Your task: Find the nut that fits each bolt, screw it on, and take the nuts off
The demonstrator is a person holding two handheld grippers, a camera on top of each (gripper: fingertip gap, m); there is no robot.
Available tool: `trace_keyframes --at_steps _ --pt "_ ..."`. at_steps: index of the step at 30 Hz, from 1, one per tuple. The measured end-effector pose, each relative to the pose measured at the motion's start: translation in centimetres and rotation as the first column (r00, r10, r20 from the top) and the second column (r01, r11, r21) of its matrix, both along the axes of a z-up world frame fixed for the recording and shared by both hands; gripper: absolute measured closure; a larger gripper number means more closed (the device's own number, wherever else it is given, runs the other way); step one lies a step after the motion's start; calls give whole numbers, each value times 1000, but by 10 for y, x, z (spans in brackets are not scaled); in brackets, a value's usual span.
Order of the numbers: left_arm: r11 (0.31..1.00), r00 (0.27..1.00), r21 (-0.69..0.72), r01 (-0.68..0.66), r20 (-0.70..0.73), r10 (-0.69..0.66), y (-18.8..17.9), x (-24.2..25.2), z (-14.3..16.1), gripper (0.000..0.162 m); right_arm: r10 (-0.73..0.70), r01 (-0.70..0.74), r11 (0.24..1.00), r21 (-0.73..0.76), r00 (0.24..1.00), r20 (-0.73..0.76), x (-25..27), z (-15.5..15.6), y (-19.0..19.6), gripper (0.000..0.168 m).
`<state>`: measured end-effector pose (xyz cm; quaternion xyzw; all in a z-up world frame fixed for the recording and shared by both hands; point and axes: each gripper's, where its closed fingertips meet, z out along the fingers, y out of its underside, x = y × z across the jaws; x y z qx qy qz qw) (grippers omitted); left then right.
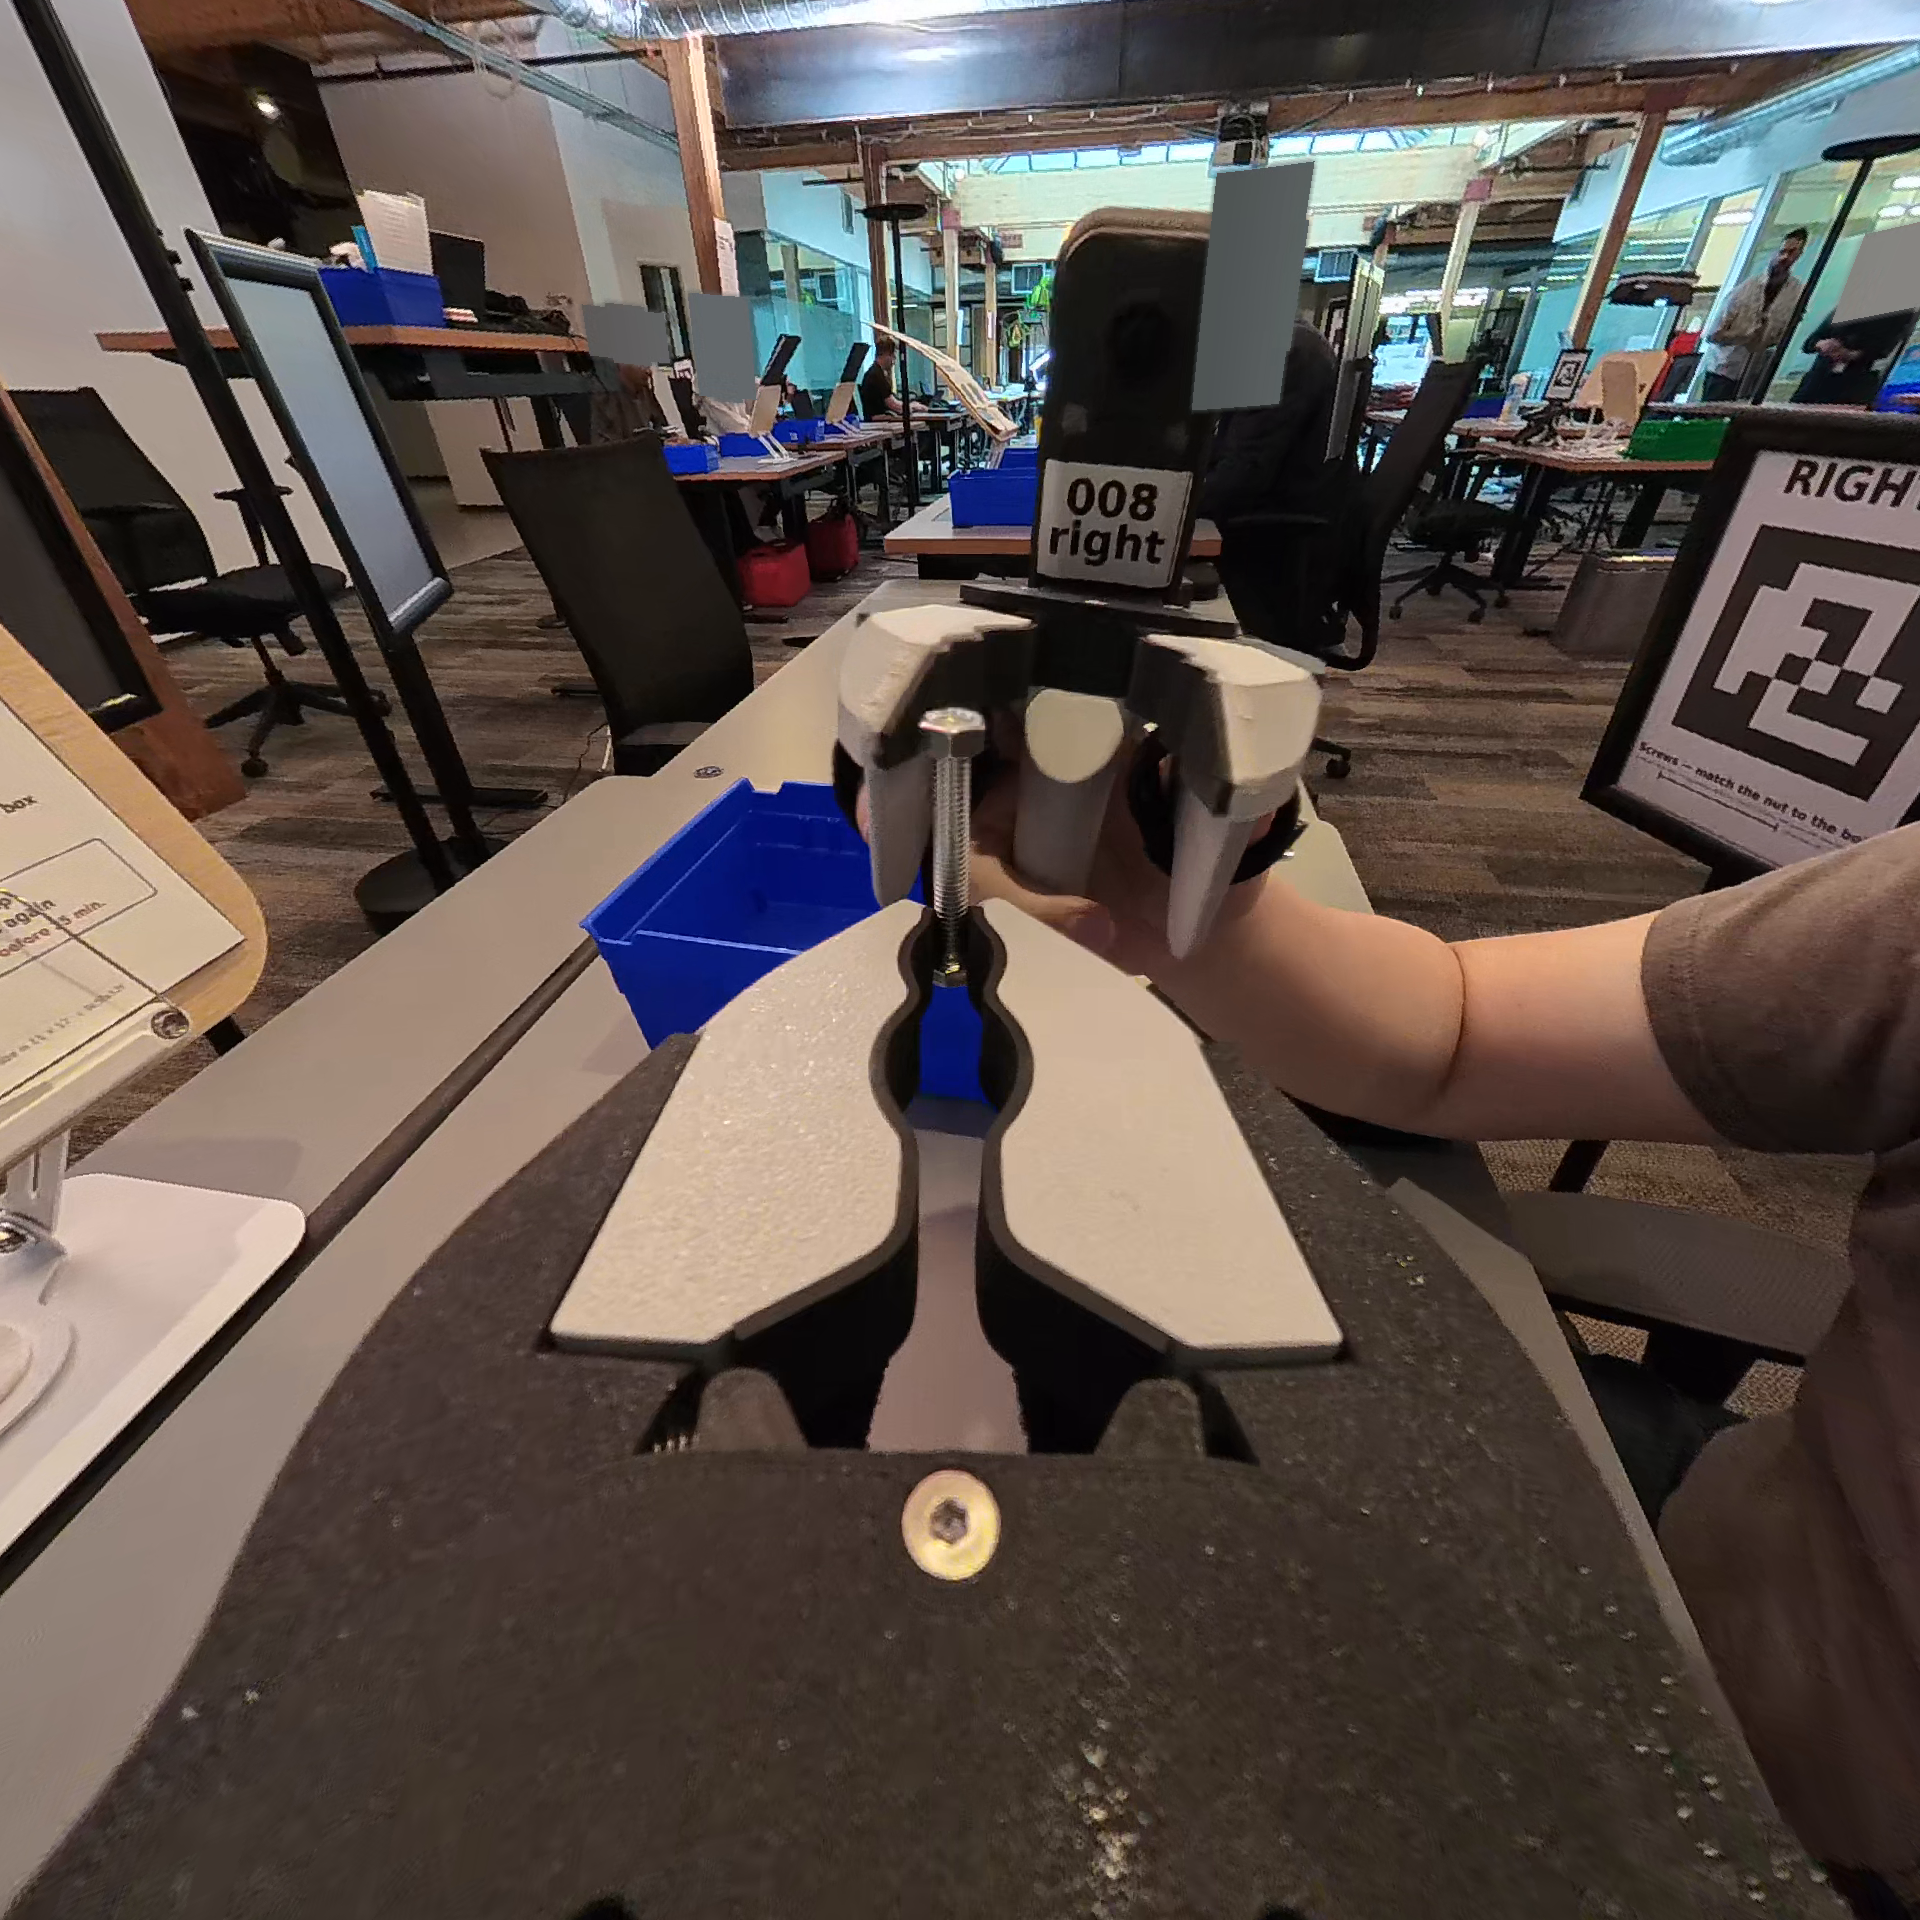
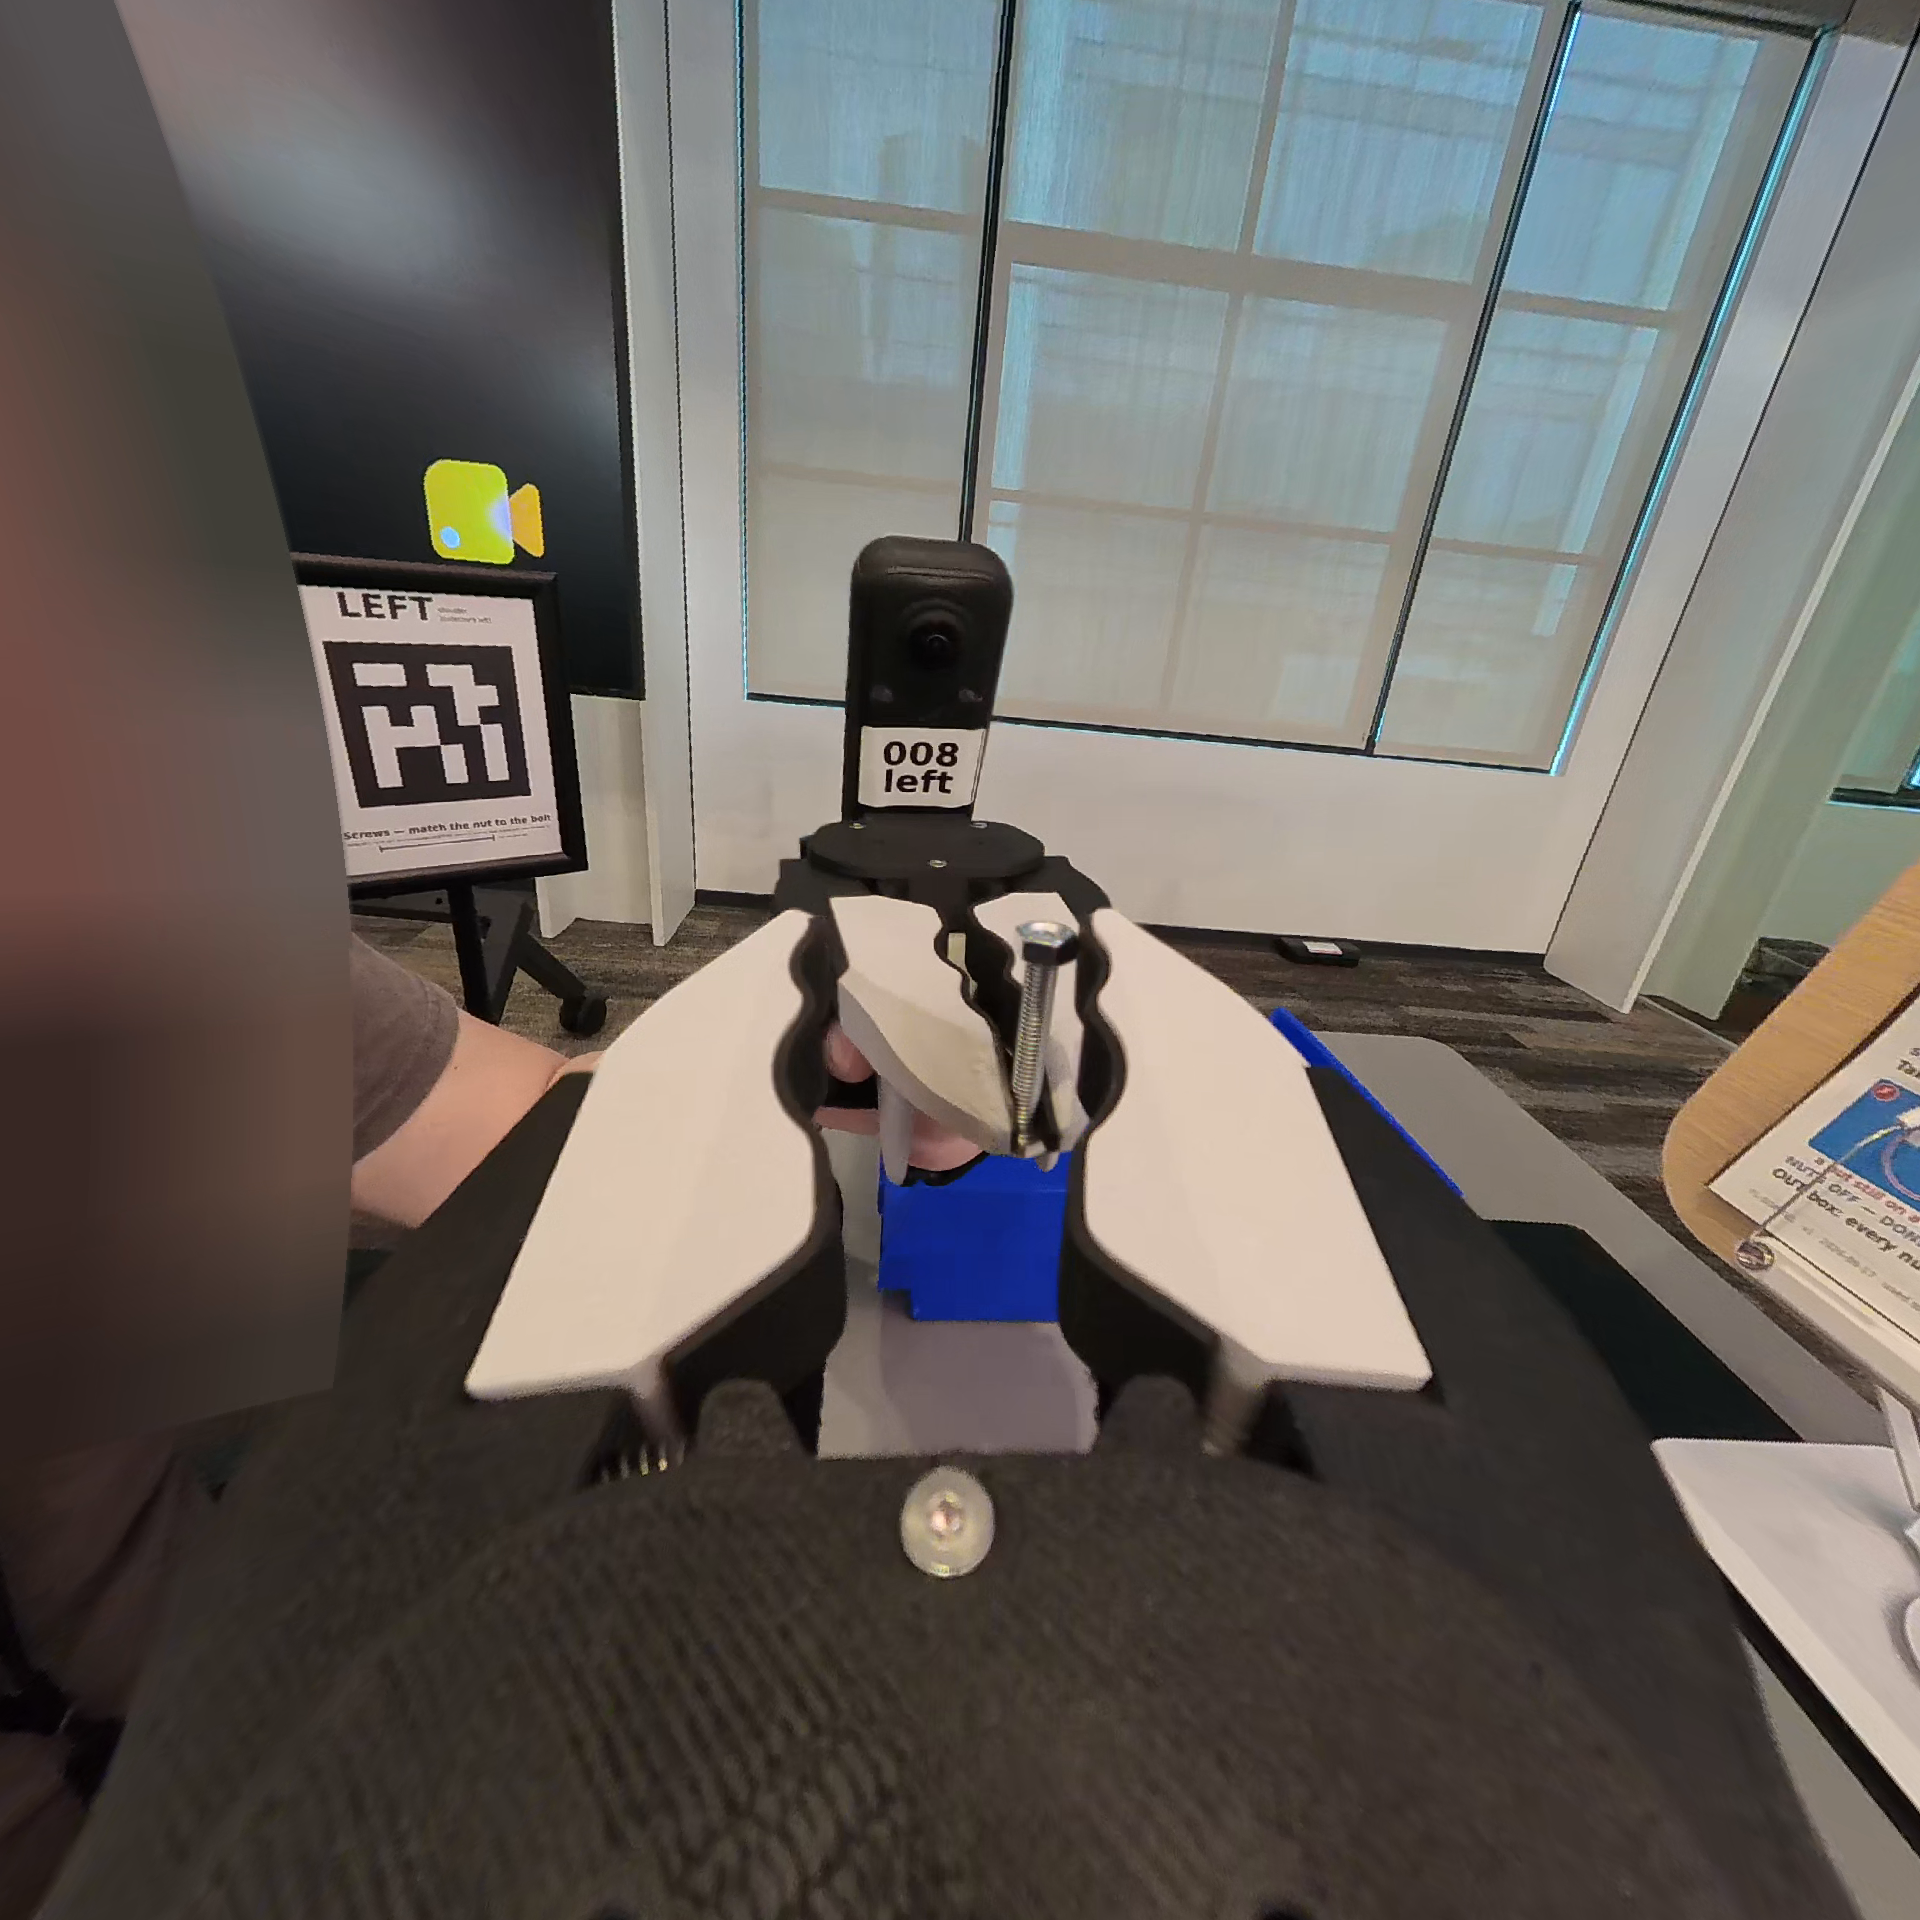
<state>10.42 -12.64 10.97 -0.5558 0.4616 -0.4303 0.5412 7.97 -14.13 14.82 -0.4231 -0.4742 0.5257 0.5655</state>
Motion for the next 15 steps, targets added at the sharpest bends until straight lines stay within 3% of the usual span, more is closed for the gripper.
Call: trace_keyframes --at_steps 7,15 --pt "999 999 0 -40 28 40 9 -13 7 157 -20 20 1000 2 1000 -21 6 5 3 121" --pt "999 999 -11 33 5 -33 -6 4 0 157 -17 17 1000 7 1000 -20 1 2 2 119"
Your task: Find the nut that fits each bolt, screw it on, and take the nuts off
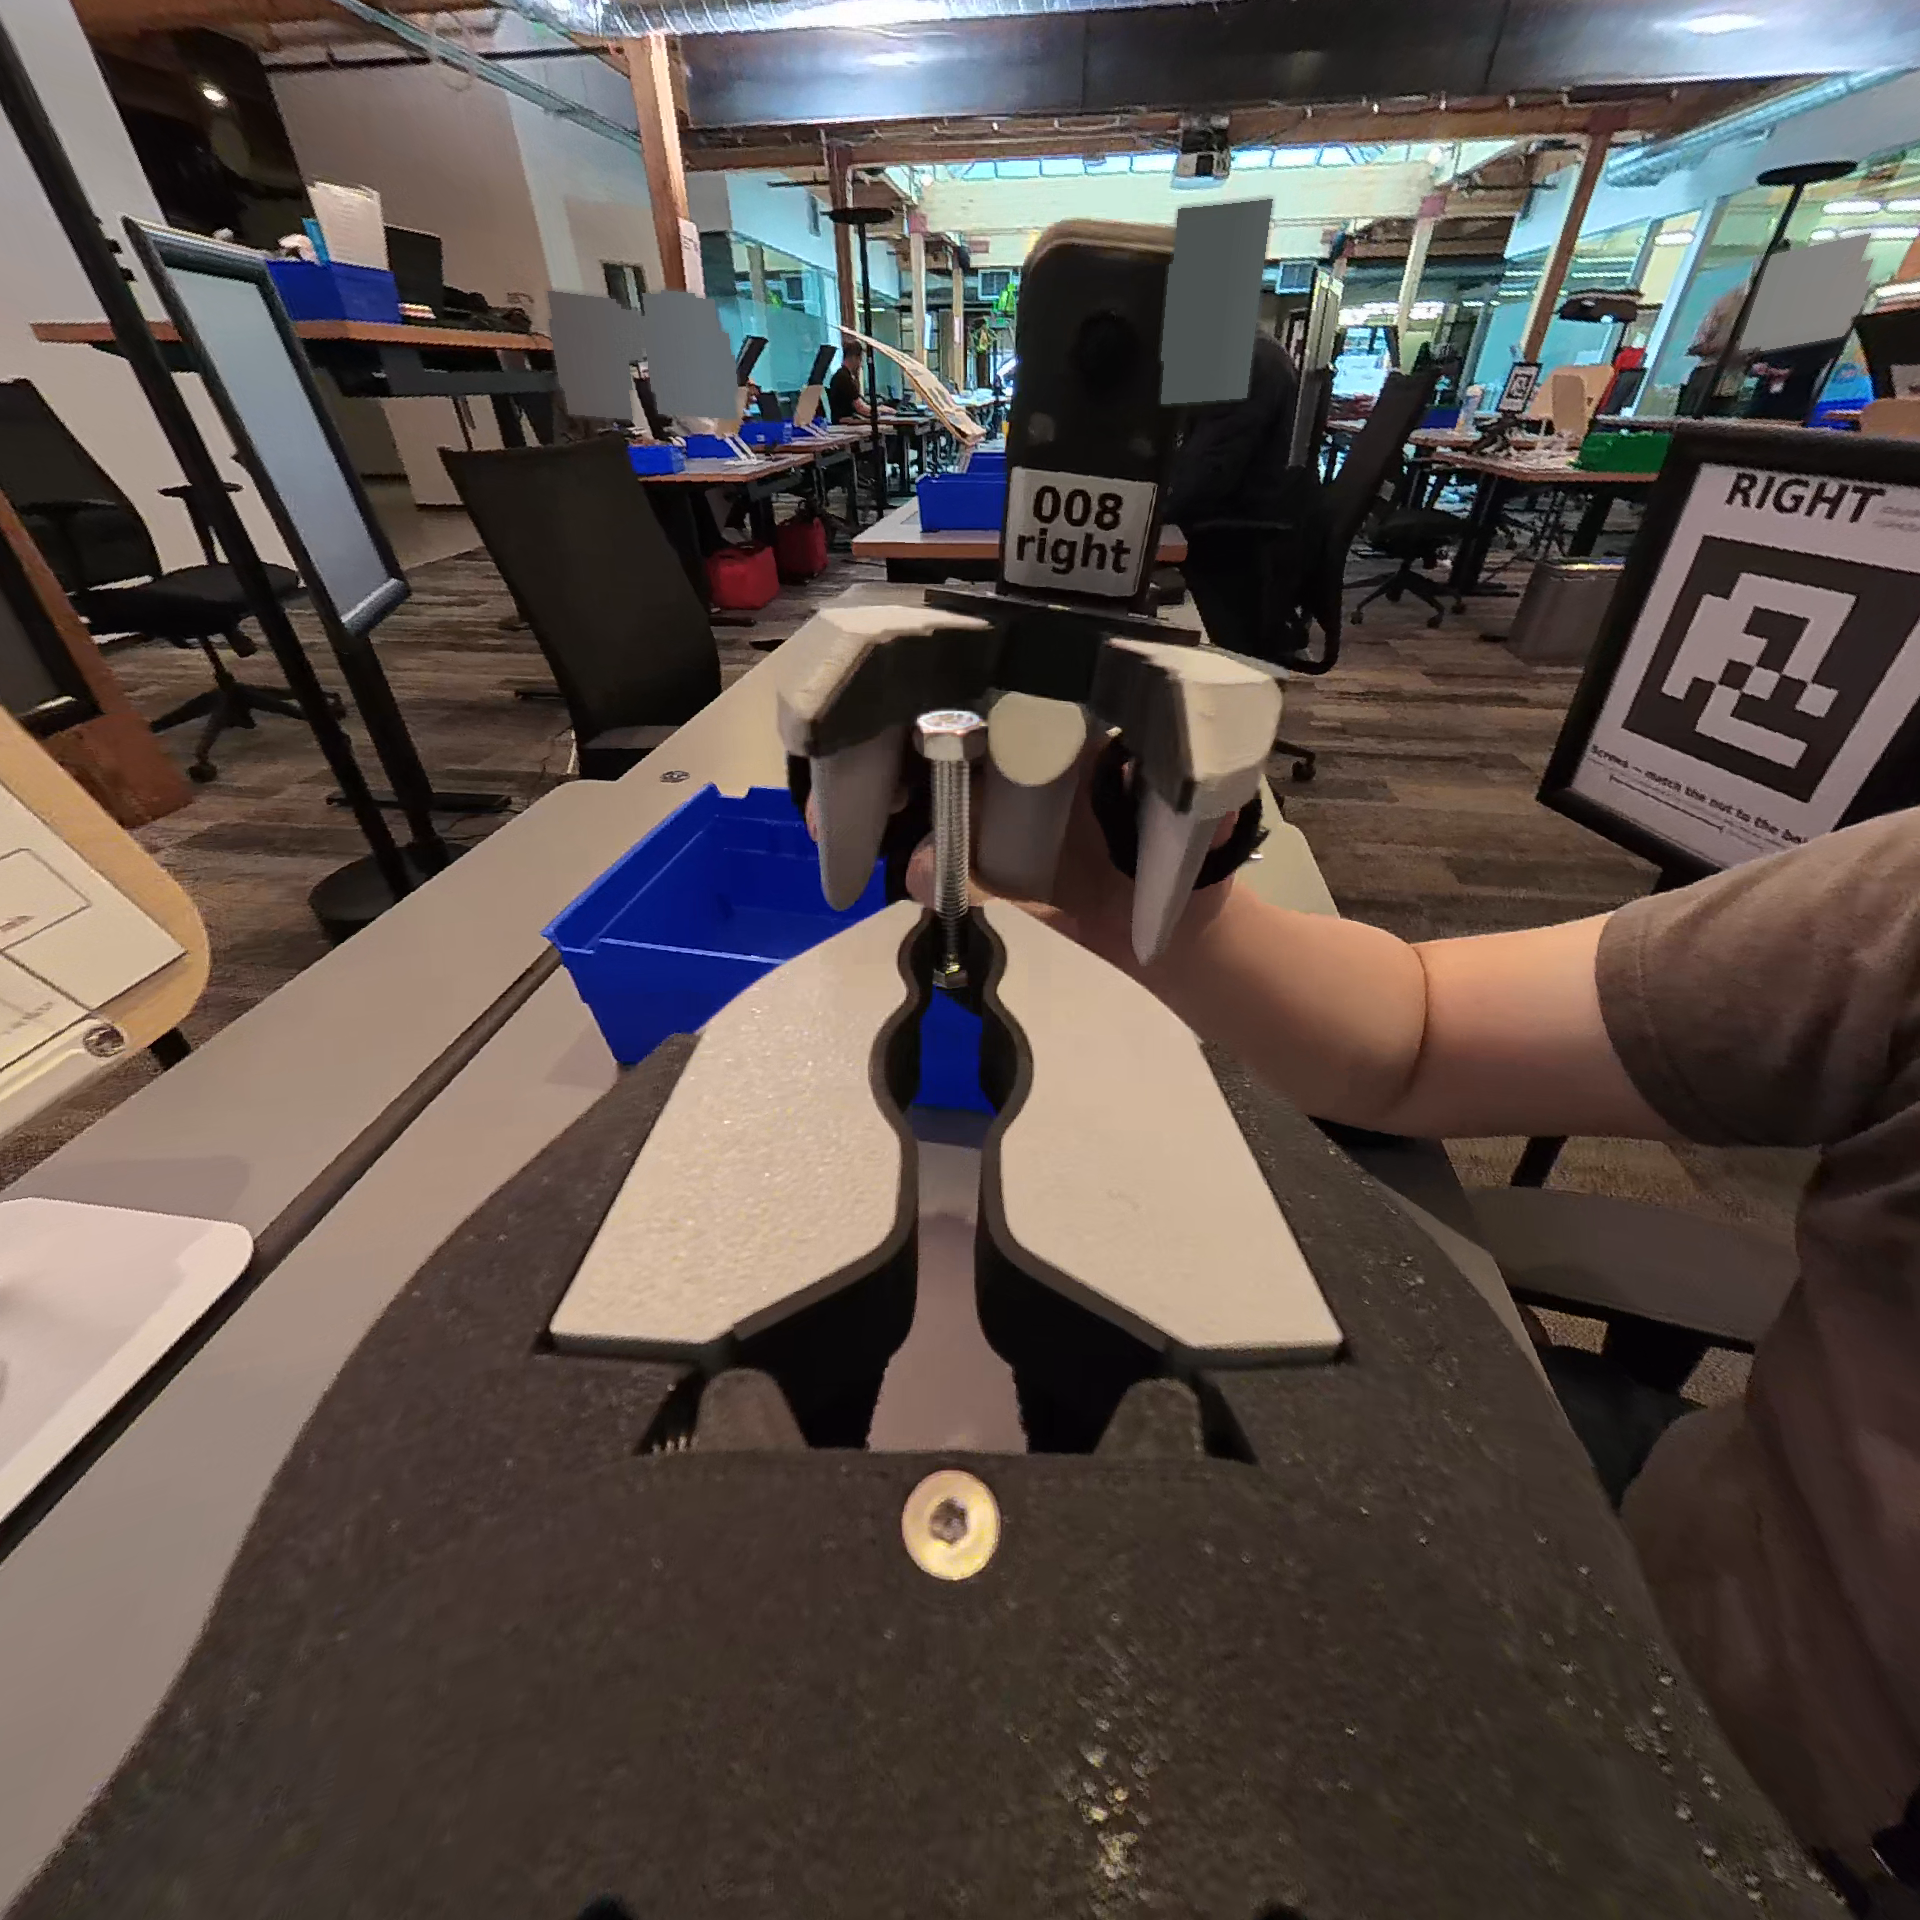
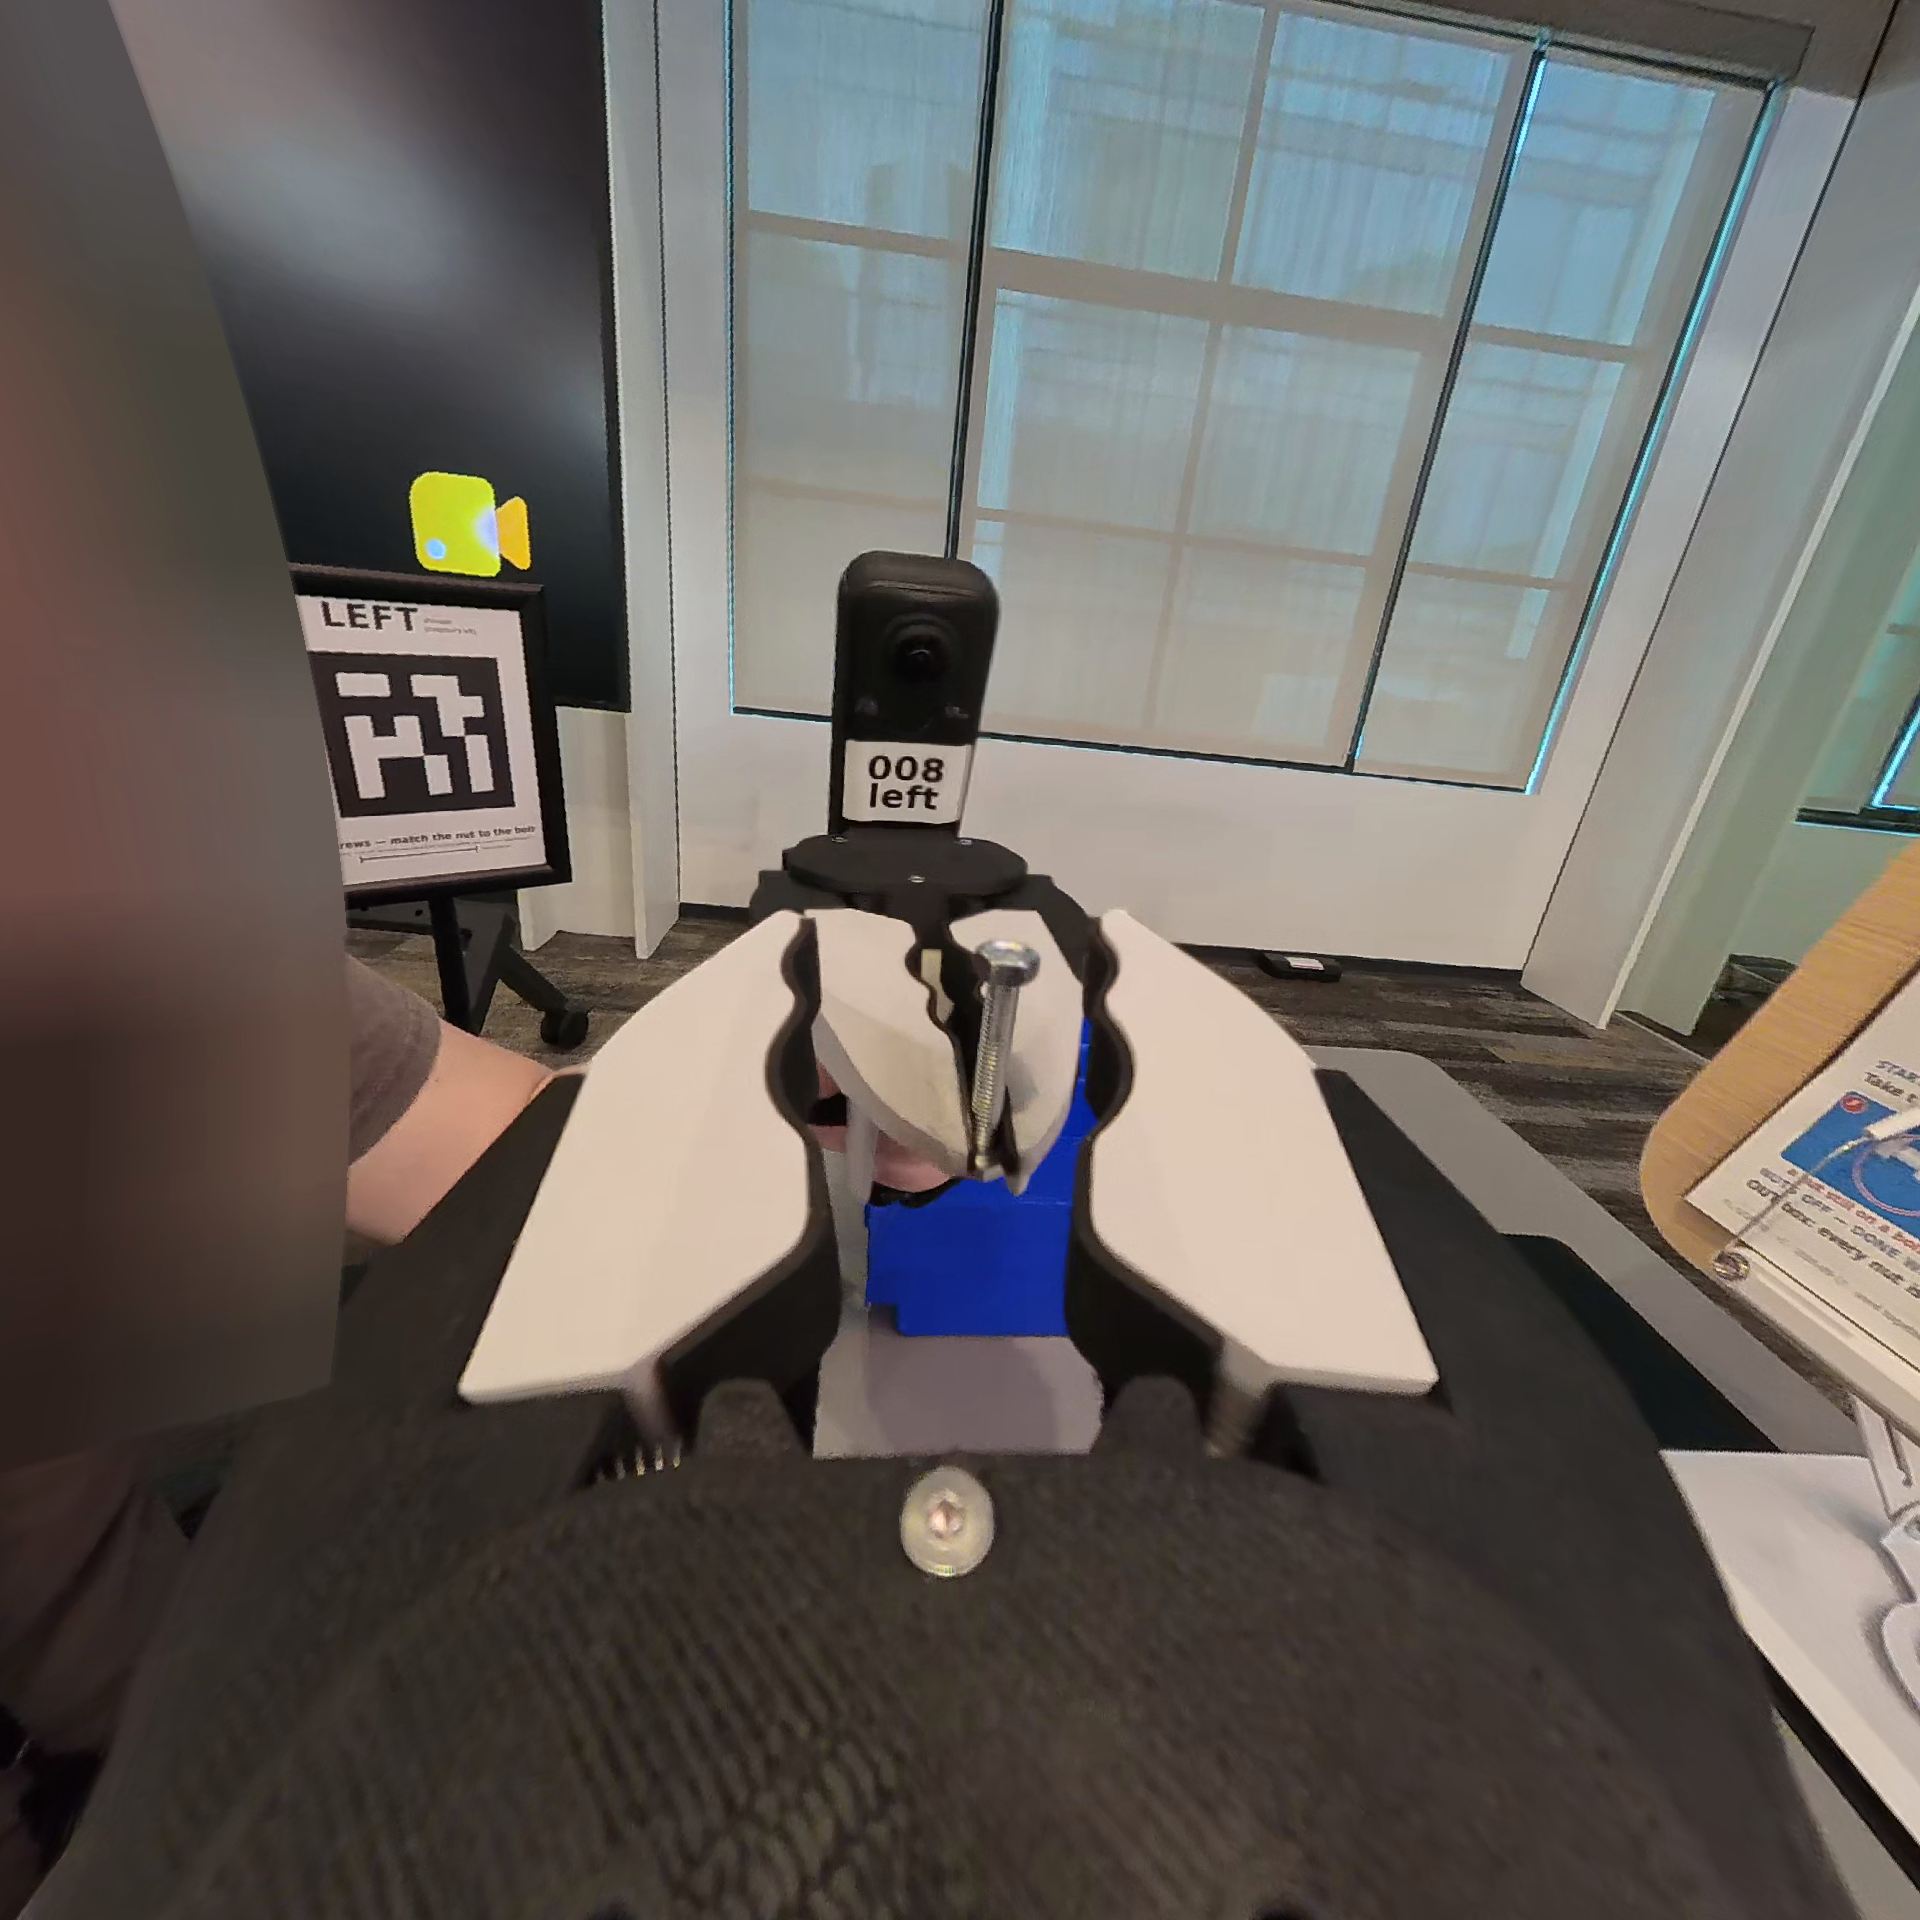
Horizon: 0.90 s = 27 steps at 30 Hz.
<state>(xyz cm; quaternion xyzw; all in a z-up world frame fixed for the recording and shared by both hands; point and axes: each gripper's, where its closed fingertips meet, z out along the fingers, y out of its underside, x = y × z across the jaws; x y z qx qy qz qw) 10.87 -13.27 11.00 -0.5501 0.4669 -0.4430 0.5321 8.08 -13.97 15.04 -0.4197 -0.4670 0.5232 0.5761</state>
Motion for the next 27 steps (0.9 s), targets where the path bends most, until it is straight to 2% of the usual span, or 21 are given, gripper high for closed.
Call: trace_keyframes --at_steps 4,10,13,18,24,27 --pt "1000 1000 -13 -3 2 3 2 2 -3 157 18 -18 1000 24 999 29 -6 -4 -7 114" --pt "997 996 -9 -80 46 81 16 -17 9 157 -22 21 999 46 1000 15 2 2 -3 114" --pt "998 996 -30 -48 71 50 12 -17 13 157 -36 36 999 35 999 16 4 3 0 114" --pt "1000 1000 4 -10 4 10 1 0 1 157 -19 19 1000 23 1000 23 -3 -2 -1 114" --pt "998 998 1 -65 27 65 12 -10 4 157 -35 32 998 47 998 46 -4 -2 -4 109" --pt "993 992 -11 -114 52 115 22 -22 10 157 -33 32 998 51 999 22 3 4 -4 112"
